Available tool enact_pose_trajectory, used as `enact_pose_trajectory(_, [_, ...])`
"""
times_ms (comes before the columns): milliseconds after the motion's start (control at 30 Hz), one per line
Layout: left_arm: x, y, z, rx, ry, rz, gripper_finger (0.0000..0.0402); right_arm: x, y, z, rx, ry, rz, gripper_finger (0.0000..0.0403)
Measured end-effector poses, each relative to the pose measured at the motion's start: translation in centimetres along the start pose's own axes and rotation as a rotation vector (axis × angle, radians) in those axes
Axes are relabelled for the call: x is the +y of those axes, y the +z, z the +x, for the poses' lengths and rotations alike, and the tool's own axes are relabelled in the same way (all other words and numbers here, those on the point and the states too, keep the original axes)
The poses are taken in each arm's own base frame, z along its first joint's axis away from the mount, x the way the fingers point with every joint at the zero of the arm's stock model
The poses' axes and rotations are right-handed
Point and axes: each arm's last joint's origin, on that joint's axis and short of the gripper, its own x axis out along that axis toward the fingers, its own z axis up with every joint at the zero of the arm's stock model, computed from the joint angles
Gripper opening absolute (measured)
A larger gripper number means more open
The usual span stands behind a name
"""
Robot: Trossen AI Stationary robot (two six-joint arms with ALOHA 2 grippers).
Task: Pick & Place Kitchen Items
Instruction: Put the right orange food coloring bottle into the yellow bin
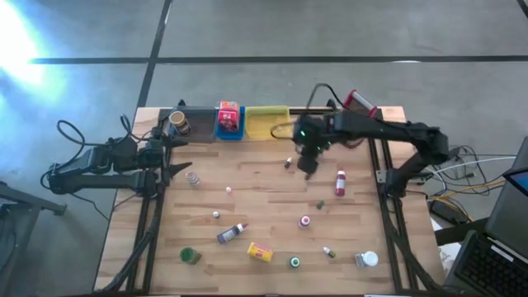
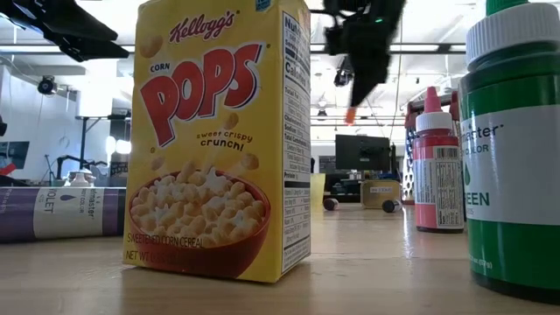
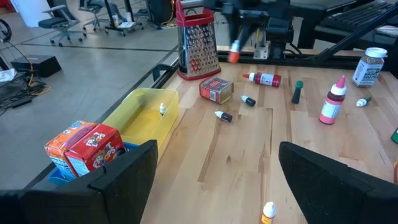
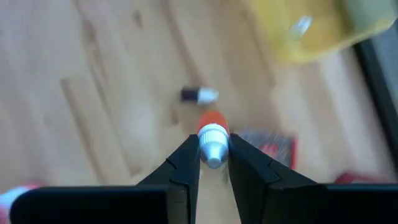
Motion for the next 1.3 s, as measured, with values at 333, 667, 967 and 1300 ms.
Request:
enact_pose_trajectory(333, [0.0, 0.0, 0.0, 0.0, 0.0, 0.0, 0.0339, -5.6, 6.1, 2.3, -0.032, 0.012, 0.003, 0.007])
enact_pose_trajectory(667, [0.0, 0.0, 0.0, 0.0, 0.0, 0.0, 0.0339, -10.9, 7.7, 6.5, 0.034, 0.023, 0.063, 0.0068])
enact_pose_trajectory(967, [0.0, 0.0, 0.0, 0.0, 0.0, 0.0, 0.0339, -13.1, 9.0, 9.8, 0.076, 0.05, 0.059, 0.0062])
enact_pose_trajectory(1300, [0.0, 0.0, 0.0, 0.0, 0.0, 0.0, 0.0339, -13.9, 8.5, 10.6, 0.118, 0.052, 0.074, 0.0068])
